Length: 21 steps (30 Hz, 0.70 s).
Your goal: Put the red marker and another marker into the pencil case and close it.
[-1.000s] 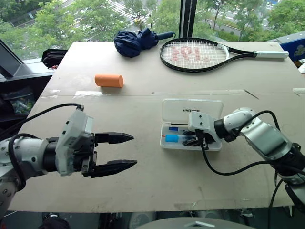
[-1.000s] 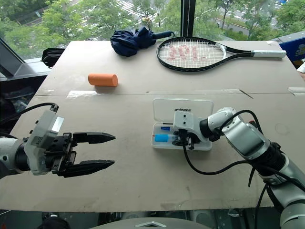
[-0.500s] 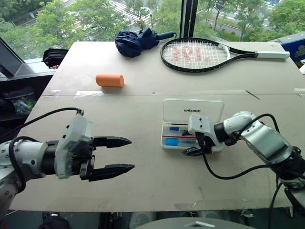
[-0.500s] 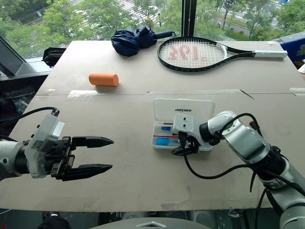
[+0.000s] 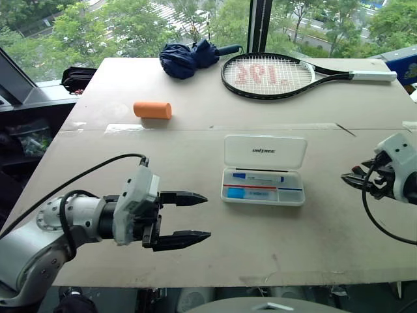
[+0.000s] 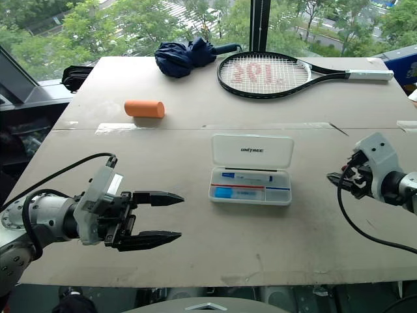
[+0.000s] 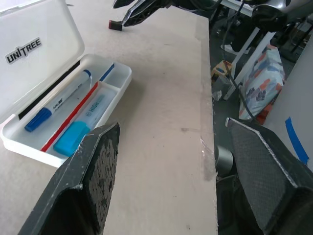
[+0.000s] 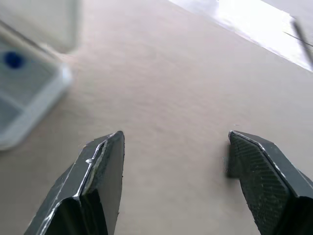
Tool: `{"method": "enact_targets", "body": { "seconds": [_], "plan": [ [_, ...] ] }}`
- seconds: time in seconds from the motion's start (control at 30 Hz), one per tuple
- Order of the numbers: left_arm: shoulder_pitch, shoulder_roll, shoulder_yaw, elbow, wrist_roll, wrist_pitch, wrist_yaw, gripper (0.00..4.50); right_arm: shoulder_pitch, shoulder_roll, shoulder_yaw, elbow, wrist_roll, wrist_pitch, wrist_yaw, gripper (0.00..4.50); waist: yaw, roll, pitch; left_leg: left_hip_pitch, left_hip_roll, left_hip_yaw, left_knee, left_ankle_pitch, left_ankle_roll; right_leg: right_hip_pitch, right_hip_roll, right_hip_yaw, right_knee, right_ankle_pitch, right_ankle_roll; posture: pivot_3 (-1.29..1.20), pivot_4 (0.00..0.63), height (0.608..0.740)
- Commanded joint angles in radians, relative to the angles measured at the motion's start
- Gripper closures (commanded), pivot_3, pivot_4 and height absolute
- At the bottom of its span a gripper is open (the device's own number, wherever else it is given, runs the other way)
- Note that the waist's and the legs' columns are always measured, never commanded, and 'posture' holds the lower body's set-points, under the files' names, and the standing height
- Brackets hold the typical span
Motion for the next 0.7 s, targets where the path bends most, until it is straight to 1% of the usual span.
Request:
{"method": "enact_targets", "body": {
  "seconds": [0.03,0.13,0.3,0.4,0.43,0.47,0.5,0.53,0.57,0.63,0.7],
  "plan": [
    [-0.024,-0.019,-0.03,-0.005,0.012,-0.031,0.008,0.99,-0.076,0.034,0.032,0.072,-0.025,-0.006,-0.081,1.12,-0.008,0.0,0.0,0.0,0.001,0.0,0.0,0.0,0.0,0.0,0.001,0.0,0.0,0.0,0.0,0.0,0.15,0.73],
    [-0.038,-0.027,-0.048,0.001,0.021,-0.041,0.009,0.99,-0.109,0.034,0.084,0.141,-0.04,-0.024,-0.092,1.12,-0.007,0.0,0.0,0.0,0.001,-0.001,0.0,0.0,0.0,0.0,0.002,0.0,0.0,0.0,0.0,0.0,0.15,0.73],
    [-0.053,-0.05,-0.075,0.003,0.046,-0.066,0.018,0.99,-0.152,0.022,0.152,0.299,-0.045,-0.086,-0.058,1.12,-0.002,0.0,0.0,-0.001,0.0,-0.001,0.0,0.0,0.0,0.0,0.0,0.0,-0.001,0.0,0.0,0.0,0.15,0.73],
    [-0.049,-0.077,-0.093,-0.002,0.068,-0.087,0.04,0.99,-0.166,0.009,0.188,0.375,-0.065,-0.141,-0.045,1.94,-0.004,0.0,0.0,-0.002,0.0,-0.001,0.0,0.0,0.0,0.0,0.0,0.0,-0.001,0.0,0.0,0.0,0.15,0.73],
    [-0.038,-0.084,-0.099,-0.003,0.08,-0.099,0.038,0.99,-0.168,0.006,0.193,0.388,-0.066,-0.152,-0.04,2.32,-0.005,0.0,0.0,-0.001,0.0,-0.001,0.0,0.0,0.0,0.0,0.0,0.0,0.0,0.0,0.0,0.0,0.15,0.73],
    [-0.027,-0.092,-0.101,-0.005,0.09,-0.109,0.038,0.99,-0.169,0.003,0.197,0.395,-0.067,-0.162,-0.035,3.07,-0.005,0.0,0.0,-0.001,0.0,-0.001,0.0,0.0,0.0,0.0,0.001,0.0,0.0,0.0,0.0,0.0,0.15,0.73],
    [-0.016,-0.101,-0.103,-0.005,0.1,-0.121,0.04,0.99,-0.168,0.001,0.198,0.398,-0.067,-0.169,-0.031,3.39,-0.005,0.0,0.0,-0.001,0.0,-0.001,0.0,0.0,0.0,0.0,0.001,0.0,0.0,0.0,0.0,0.0,0.15,0.73],
    [-0.007,-0.108,-0.104,-0.005,0.105,-0.13,0.041,0.99,-0.165,-0.002,0.198,0.398,-0.066,-0.175,-0.028,3.55,-0.005,0.001,0.0,-0.001,0.0,-0.001,0.0,0.0,0.0,0.0,0.001,0.0,0.0,0.0,0.0,0.0,0.15,0.73],
    [-0.001,-0.113,-0.104,-0.006,0.108,-0.136,0.042,0.99,-0.162,-0.005,0.197,0.395,-0.066,-0.18,-0.025,4.08,-0.005,0.001,0.0,-0.001,0.0,-0.001,0.0,0.0,0.0,0.0,0.001,0.0,0.0,0.0,0.0,0.0,0.15,0.73],
    [0.008,-0.126,-0.104,-0.008,0.109,-0.147,0.043,0.99,-0.15,-0.012,0.187,0.37,-0.055,-0.184,-0.009,4.44,-0.004,0.001,0.0,-0.001,0.0,-0.001,0.0,0.0,0.0,0.0,0.001,0.0,0.0,0.0,0.0,0.0,0.15,0.73],
    [0.013,-0.147,-0.105,-0.009,0.105,-0.163,0.05,0.99,-0.114,-0.033,0.179,0.282,-0.019,-0.218,0.062,4.47,-0.002,0.001,0.0,-0.001,0.0,-0.001,0.0,0.0,0.0,0.0,0.001,0.0,0.0,0.0,0.0,0.0,0.15,0.73]
  ]
}}
